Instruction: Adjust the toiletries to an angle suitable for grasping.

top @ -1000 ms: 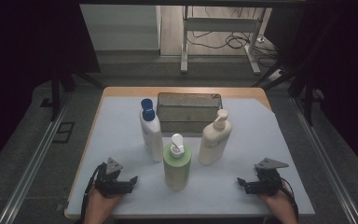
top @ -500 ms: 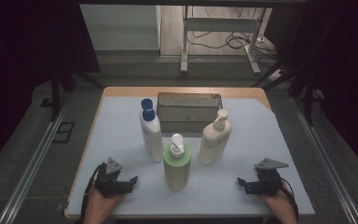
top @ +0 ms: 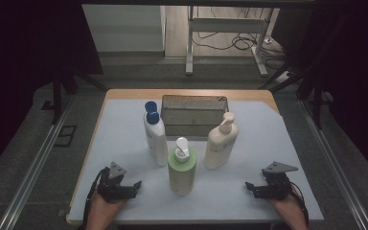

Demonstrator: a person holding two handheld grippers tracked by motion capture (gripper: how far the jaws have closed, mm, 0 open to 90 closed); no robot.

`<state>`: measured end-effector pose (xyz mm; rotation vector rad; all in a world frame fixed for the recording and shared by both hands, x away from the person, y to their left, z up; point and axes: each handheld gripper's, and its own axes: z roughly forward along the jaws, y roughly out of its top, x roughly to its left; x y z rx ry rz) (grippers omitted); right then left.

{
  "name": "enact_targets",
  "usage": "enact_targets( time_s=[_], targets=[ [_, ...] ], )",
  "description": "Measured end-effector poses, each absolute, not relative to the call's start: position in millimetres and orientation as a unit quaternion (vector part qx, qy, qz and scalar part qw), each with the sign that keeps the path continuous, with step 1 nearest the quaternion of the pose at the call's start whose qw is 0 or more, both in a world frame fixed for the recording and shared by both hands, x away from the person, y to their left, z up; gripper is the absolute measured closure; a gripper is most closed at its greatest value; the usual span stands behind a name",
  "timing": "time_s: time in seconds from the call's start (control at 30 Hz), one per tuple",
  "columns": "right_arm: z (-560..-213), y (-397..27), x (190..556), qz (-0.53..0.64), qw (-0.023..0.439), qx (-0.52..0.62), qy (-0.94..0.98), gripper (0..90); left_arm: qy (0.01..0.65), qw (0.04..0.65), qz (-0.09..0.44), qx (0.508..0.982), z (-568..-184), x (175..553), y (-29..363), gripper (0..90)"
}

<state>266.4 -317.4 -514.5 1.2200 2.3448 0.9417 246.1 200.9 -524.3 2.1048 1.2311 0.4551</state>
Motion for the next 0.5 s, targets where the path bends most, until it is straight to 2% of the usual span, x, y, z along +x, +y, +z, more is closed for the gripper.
enact_targets(
  time_s=[0.23,0.5],
  targets=[
    [-508.9,-316.1,266.5,0.337,0.166,0.424,0.824,13.3,0.469,0.325,0.174,0.802,-524.3,246.1,200.8,12.4],
    [-498.9,-311.4,273.2,0.361,0.144,0.426,0.817,13.0,0.469,0.324,0.174,0.803,-524.3,246.1,200.9,12.4]
  ],
)
